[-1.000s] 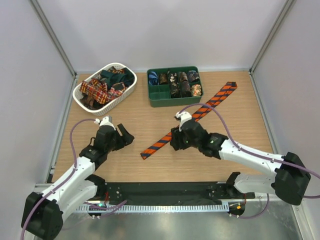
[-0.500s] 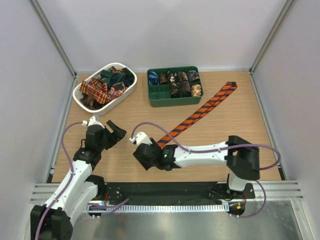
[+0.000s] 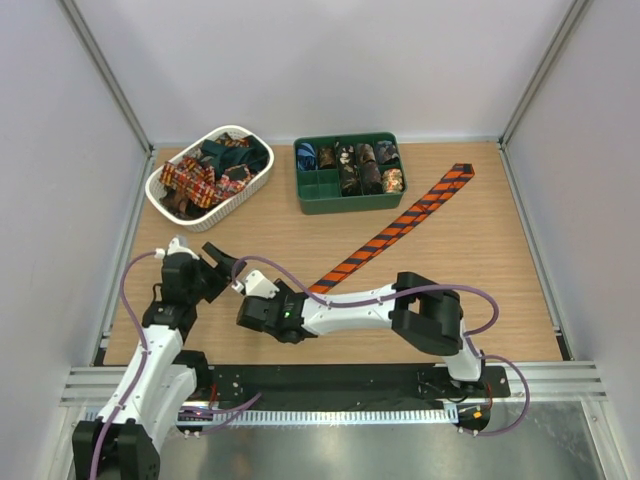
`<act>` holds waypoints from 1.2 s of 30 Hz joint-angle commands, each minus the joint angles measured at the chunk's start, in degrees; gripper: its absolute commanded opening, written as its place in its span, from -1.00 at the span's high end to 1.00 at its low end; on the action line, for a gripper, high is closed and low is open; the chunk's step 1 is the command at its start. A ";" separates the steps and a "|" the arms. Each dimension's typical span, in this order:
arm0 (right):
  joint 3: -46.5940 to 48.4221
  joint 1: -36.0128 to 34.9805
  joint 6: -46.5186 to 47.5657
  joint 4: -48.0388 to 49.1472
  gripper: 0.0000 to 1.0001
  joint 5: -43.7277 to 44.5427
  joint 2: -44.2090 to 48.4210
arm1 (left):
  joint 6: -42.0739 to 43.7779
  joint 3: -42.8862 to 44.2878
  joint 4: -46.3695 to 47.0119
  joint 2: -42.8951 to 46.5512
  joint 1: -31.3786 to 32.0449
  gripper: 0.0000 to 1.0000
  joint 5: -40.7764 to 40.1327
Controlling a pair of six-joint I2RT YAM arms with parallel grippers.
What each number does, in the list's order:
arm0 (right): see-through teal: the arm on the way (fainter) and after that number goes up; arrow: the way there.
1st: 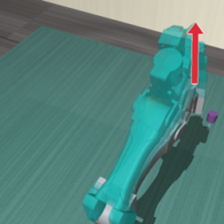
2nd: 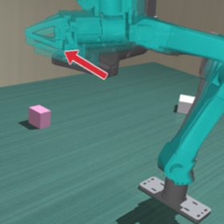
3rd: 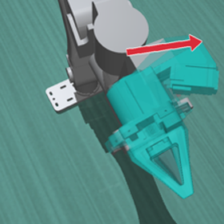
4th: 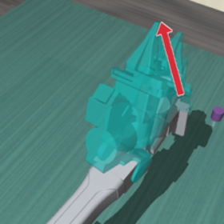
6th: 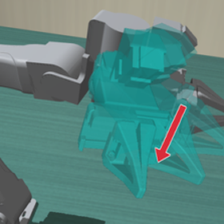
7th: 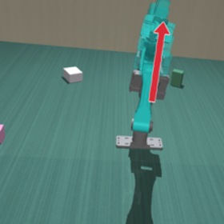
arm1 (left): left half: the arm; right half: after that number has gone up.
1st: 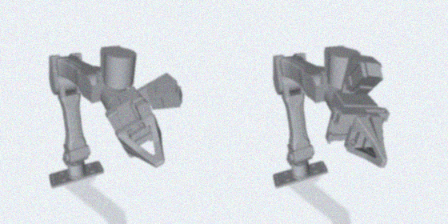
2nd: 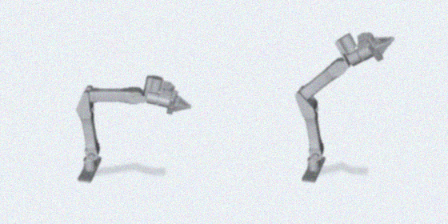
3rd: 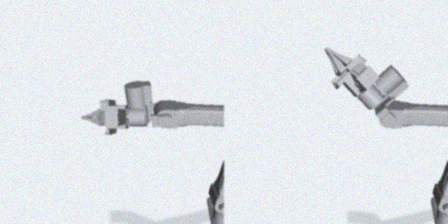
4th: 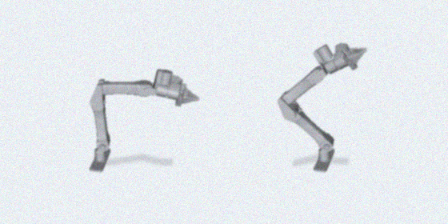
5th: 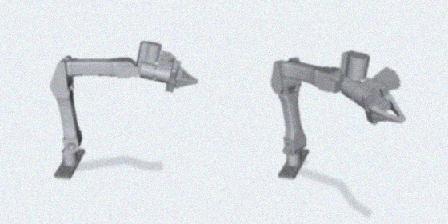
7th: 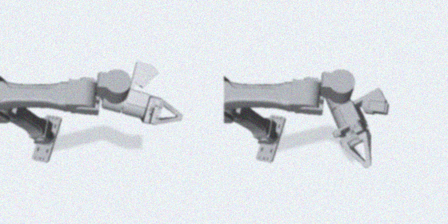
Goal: Roll the ties
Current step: Roll the tie
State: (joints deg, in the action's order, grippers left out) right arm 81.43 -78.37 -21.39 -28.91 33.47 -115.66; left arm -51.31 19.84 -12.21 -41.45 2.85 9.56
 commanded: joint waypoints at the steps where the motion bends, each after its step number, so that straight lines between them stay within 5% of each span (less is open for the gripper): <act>1: 4.09 -0.12 -1.02 -3.43 -0.26 5.46 -1.93 | -0.55 -0.50 1.57 0.67 -0.48 -0.62 3.09; 10: 6.73 -0.21 -0.23 -5.72 -0.03 6.78 -5.81 | -0.46 -0.76 1.92 1.20 -0.57 -0.62 2.39; 18: 5.59 -0.03 -0.15 -4.58 0.94 4.50 -7.04 | 0.16 -1.38 2.45 1.37 -0.48 -0.60 2.21; 31: -14.27 10.94 -3.66 15.78 0.98 -27.30 12.81 | 2.79 -3.57 10.71 -1.71 1.01 -0.58 6.17; 36: -21.73 17.62 -6.64 23.36 0.98 -42.06 17.91 | 5.16 -4.80 14.92 -1.00 7.42 -0.60 1.96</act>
State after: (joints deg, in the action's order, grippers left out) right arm 62.67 -63.24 -25.30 -13.82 4.62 -101.27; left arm -48.84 15.59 -3.18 -43.09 7.29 12.03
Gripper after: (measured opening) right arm 0.051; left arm 0.794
